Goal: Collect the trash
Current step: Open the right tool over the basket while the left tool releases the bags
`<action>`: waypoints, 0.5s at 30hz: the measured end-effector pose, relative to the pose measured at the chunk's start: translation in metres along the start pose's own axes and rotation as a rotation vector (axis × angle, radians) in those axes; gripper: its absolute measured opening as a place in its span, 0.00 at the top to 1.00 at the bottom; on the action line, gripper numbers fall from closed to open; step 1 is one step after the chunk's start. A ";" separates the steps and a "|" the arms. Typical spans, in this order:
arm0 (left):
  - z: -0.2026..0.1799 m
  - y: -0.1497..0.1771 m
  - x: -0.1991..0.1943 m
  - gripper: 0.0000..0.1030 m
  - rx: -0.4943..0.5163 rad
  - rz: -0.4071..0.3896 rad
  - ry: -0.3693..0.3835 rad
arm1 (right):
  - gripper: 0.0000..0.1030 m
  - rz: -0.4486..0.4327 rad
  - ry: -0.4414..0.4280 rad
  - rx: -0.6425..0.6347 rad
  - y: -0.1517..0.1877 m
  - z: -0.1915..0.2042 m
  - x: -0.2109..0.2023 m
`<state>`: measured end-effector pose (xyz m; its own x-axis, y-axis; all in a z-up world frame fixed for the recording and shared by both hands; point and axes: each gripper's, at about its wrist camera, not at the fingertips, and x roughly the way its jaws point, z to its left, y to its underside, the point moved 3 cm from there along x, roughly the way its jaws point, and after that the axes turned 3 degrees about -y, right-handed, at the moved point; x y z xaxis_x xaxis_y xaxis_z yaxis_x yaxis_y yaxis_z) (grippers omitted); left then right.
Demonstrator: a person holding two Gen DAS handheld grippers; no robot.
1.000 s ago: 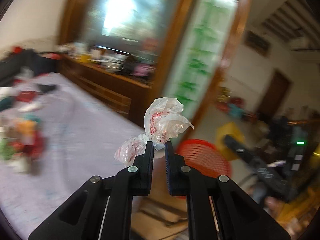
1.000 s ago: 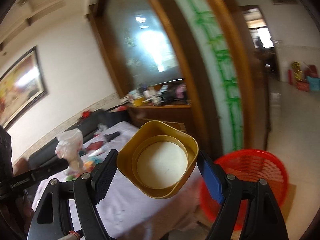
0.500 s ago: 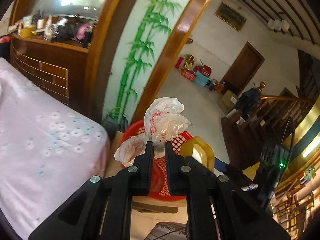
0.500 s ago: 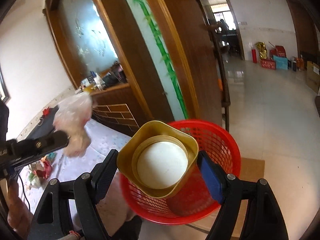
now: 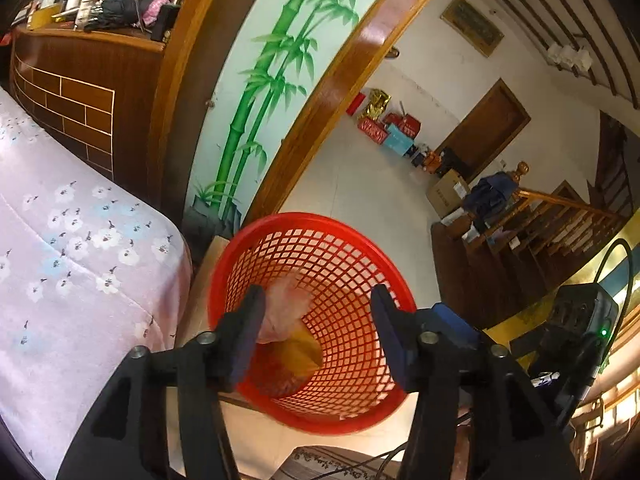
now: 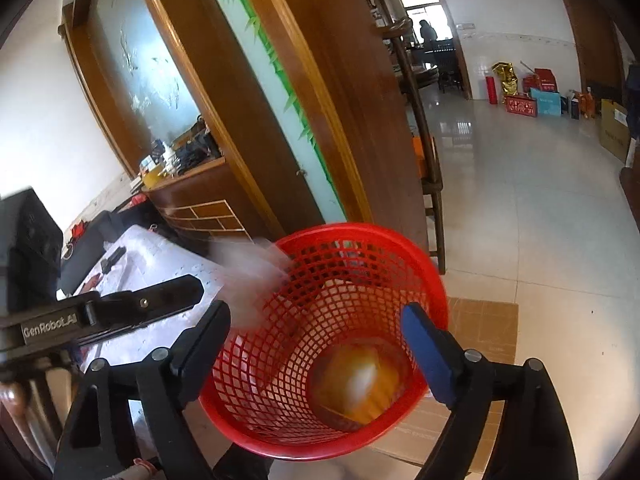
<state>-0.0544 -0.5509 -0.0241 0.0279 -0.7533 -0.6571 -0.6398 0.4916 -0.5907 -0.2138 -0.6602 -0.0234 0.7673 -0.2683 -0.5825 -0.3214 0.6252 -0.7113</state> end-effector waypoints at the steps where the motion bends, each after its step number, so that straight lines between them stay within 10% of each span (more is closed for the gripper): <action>1: 0.000 0.000 -0.006 0.47 0.000 -0.006 -0.004 | 0.12 -0.012 0.001 0.002 -0.002 0.001 -0.004; 15: 0.062 0.041 -0.240 0.28 -0.082 -0.421 -0.329 | 0.09 -0.162 -0.253 -0.149 -0.015 0.133 -0.035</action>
<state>-0.0396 -0.3232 0.0799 0.5256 -0.6944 -0.4915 -0.5791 0.1312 -0.8046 -0.1617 -0.5628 0.0603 0.9224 -0.1533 -0.3546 -0.2475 0.4702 -0.8471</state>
